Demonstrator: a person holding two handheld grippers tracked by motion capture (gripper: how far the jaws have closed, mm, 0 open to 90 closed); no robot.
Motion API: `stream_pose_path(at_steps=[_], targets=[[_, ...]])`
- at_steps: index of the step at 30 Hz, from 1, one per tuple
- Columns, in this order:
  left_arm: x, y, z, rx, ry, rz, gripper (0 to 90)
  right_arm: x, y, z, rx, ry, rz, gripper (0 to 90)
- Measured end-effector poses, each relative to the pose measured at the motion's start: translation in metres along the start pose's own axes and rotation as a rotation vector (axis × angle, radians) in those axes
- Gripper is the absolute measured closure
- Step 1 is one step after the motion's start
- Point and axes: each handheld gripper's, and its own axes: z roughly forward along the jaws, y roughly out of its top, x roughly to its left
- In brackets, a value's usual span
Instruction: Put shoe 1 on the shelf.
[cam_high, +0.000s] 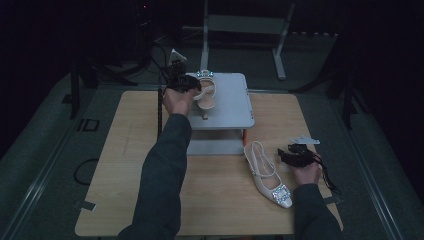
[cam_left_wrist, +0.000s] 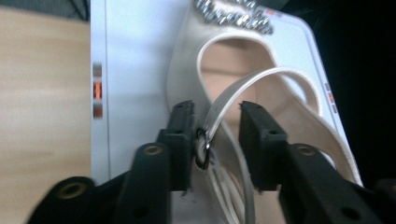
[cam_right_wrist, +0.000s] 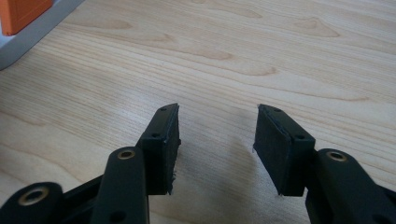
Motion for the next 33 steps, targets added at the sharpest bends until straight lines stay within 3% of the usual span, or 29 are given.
stream_pose_path(at_steps=[5,13,18,28,31,33], targets=[[0.003,0.001,-0.007,-0.056,-0.040,0.037,61.1,0.000,0.000,0.000,0.001,0.000,0.002,49.7],[-0.002,-0.003,-0.013,-0.197,-0.119,0.175,60.0,0.000,0.000,0.000,0.000,0.000,0.001,49.7],[-0.003,-0.003,-0.021,-0.289,-0.162,0.175,58.6,0.000,0.000,0.000,-0.001,-0.001,0.002,49.7],[0.012,-0.006,-0.035,-0.255,-0.147,0.260,55.4,0.000,-0.001,-0.001,0.000,0.000,0.003,49.7],[0.019,-0.006,-0.044,-0.263,-0.152,0.286,55.4,-0.001,-0.001,-0.001,-0.001,0.000,0.006,49.7],[0.023,-0.008,-0.051,-0.280,-0.128,0.314,55.6,-0.001,-0.002,-0.001,0.001,0.000,0.008,49.7]])
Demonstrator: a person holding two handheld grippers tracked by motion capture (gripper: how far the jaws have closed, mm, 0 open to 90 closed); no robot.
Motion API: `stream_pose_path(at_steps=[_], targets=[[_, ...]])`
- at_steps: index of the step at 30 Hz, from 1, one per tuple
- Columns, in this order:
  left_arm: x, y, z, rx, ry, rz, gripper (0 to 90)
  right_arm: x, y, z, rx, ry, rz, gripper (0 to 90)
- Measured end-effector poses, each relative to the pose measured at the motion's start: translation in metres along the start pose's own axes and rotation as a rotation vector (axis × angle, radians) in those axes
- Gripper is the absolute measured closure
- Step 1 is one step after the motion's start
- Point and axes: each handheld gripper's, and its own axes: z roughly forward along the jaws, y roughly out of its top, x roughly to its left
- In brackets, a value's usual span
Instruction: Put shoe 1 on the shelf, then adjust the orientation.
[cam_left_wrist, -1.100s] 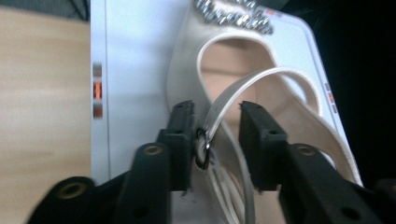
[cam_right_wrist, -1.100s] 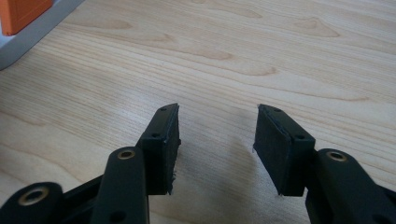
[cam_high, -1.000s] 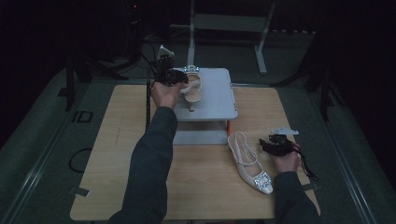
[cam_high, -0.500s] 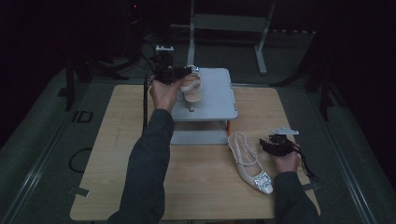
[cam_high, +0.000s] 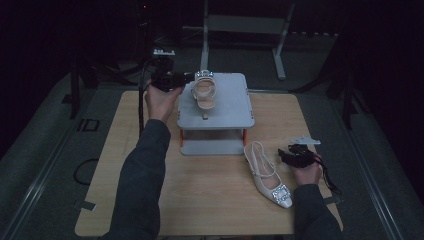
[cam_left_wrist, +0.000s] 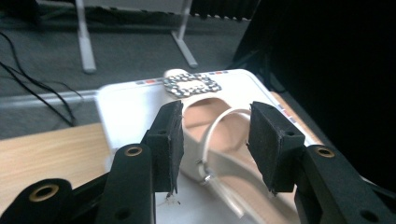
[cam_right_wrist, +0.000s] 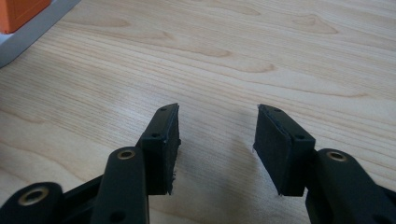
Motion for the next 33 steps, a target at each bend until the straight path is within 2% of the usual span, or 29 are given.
stream_pose_path(at_steps=[1,3,7,10,13,18,22,24,27,28,29,31,33], targets=[[0.001,-0.001,-0.004,-0.015,0.008,0.013,56.0,0.000,0.000,0.000,0.001,0.000,0.001,49.7],[0.007,-0.005,-0.010,-0.026,-0.007,0.015,56.2,0.001,-0.001,0.000,0.000,0.000,-0.002,49.7],[0.016,-0.014,-0.017,-0.003,0.001,0.054,55.8,0.003,0.000,0.000,-0.001,0.003,-0.008,49.7],[0.024,-0.022,-0.023,-0.012,-0.007,0.041,55.8,0.005,0.000,0.000,0.002,0.006,-0.015,49.7],[0.030,-0.030,-0.027,0.000,0.014,0.047,55.7,0.007,0.001,0.000,0.001,0.010,-0.024,49.7],[0.036,-0.045,-0.035,-0.003,0.009,0.052,55.4,0.010,0.003,-0.005,-0.017,0.031,-0.018,49.7],[0.039,-0.067,-0.039,0.034,0.020,0.081,55.3,0.010,0.004,-0.014,-0.033,0.053,-0.009,49.8],[0.038,-0.081,-0.041,0.026,0.047,0.101,56.6,0.012,0.002,-0.019,-0.036,0.061,-0.021,49.8],[0.036,-0.108,-0.041,0.027,0.054,0.118,57.3,0.013,-0.002,-0.028,-0.033,0.092,-0.031,49.8],[0.036,-0.108,-0.041,0.027,0.054,0.118,57.4,0.013,-0.002,-0.028,-0.033,0.092,-0.031,49.8],[0.037,-0.126,-0.040,0.030,0.051,0.110,57.4,0.014,-0.003,-0.032,-0.034,0.094,-0.037,49.8],[0.040,-0.143,-0.039,0.044,0.059,0.096,58.0,0.014,-0.006,-0.044,-0.046,0.113,-0.038,49.6],[0.043,-0.160,-0.037,0.040,0.073,0.055,58.2,0.016,-0.008,-0.054,-0.058,0.128,-0.036,49.6]])
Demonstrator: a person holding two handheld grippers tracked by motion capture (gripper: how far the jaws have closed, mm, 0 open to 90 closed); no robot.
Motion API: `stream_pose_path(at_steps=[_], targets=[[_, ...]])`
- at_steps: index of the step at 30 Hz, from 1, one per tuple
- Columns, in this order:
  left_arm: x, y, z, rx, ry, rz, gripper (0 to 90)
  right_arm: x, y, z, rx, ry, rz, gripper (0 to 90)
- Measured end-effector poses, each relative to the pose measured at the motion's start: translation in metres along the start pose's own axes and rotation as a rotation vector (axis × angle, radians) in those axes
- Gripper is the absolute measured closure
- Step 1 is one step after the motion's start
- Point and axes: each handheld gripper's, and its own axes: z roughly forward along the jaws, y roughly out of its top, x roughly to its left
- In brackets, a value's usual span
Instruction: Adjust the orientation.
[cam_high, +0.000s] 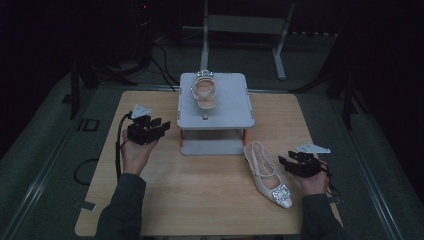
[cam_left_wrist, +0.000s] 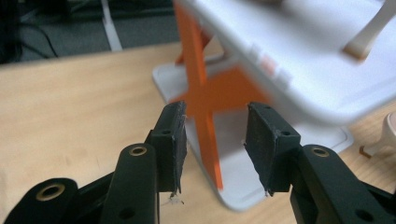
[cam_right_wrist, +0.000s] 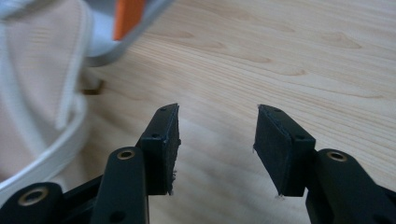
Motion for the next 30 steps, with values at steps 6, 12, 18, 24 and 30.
stream_pose_path(at_steps=[6,12,18,24,30], targets=[[-0.003,-0.040,0.013,0.049,0.061,-0.006,59.1,0.013,-0.007,-0.016,-0.004,0.041,-0.020,49.5],[-0.003,-0.067,0.023,0.090,0.075,-0.015,58.9,0.026,-0.014,-0.035,-0.030,0.084,-0.032,48.8],[0.005,-0.091,0.028,0.118,0.073,-0.068,58.8,0.036,-0.023,-0.032,0.026,0.111,-0.087,57.2],[0.005,-0.092,0.031,0.130,0.065,-0.068,58.8,0.044,-0.020,-0.017,0.077,0.146,-0.151,85.5],[0.003,-0.094,0.037,0.147,0.064,-0.056,58.7,0.046,-0.015,-0.011,0.081,0.161,-0.213,87.7]])
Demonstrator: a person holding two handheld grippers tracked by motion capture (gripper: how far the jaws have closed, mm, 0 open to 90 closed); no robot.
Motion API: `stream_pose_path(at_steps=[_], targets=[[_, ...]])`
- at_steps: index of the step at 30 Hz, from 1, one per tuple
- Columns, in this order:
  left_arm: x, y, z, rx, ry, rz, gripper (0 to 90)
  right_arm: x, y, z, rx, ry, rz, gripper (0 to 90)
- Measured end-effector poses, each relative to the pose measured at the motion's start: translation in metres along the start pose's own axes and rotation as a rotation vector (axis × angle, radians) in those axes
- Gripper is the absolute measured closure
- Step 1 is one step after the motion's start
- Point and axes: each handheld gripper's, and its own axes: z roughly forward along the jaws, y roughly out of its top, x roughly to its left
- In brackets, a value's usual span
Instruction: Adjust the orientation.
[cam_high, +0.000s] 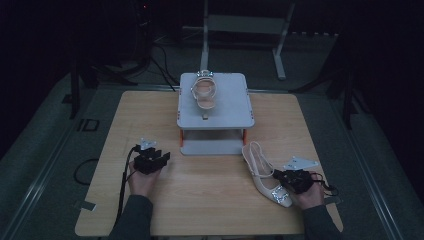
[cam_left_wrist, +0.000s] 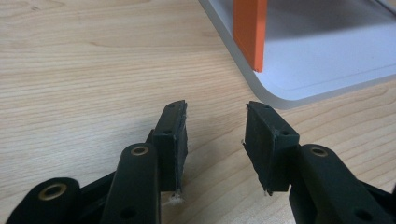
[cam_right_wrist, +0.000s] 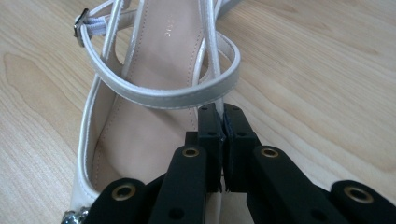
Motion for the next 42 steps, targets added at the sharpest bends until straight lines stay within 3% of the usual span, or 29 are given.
stream_pose_path(at_steps=[5,9,13,14,15,17,18,22,25,28,34,37,39,42], targets=[[-0.001,-0.001,0.004,0.018,0.004,0.008,58.5,-0.001,0.009,0.012,-0.021,0.084,-0.063,87.7],[-0.001,-0.002,0.005,0.022,0.003,0.004,58.5,0.002,0.018,0.020,-0.011,0.095,-0.110,86.9],[-0.001,-0.003,0.006,0.024,0.003,0.005,58.5,0.006,0.028,0.030,-0.012,0.085,-0.125,80.9],[-0.002,-0.003,0.007,0.028,0.005,0.010,58.5,0.008,0.031,0.032,-0.010,0.085,-0.123,73.6],[-0.002,-0.003,0.007,0.028,0.005,0.011,58.5,0.011,0.036,0.032,-0.009,0.088,-0.120,58.4],[-0.001,-0.003,0.006,0.026,0.003,0.008,58.5,0.013,0.036,0.027,-0.015,0.097,-0.112,50.2],[-0.001,-0.003,0.006,0.025,0.005,0.007,58.5,0.014,0.032,0.020,-0.033,0.098,-0.096,41.0],[0.000,-0.003,0.005,0.023,0.005,0.003,58.5,0.011,0.024,0.010,-0.063,0.100,-0.064,32.1],[0.000,-0.004,0.006,0.022,0.006,0.001,58.4,0.015,0.017,-0.003,-0.098,0.133,-0.034,21.3],[0.000,-0.004,0.007,0.027,0.006,0.001,58.4,0.020,0.014,-0.005,-0.091,0.139,-0.035,18.2],[0.001,-0.005,0.007,0.032,0.010,0.001,58.3,0.029,0.007,0.007,-0.007,0.113,-0.092,14.5],[0.002,-0.005,0.008,0.034,0.009,0.001,58.3,0.028,0.007,0.010,0.022,0.071,-0.111,13.0],[0.002,-0.005,0.008,0.035,0.009,0.000,58.2,0.025,0.006,0.010,0.024,0.078,-0.093,13.0],[0.002,-0.006,0.009,0.030,0.004,-0.004,58.2,0.020,0.006,0.007,0.033,0.035,-0.097,13.0]])
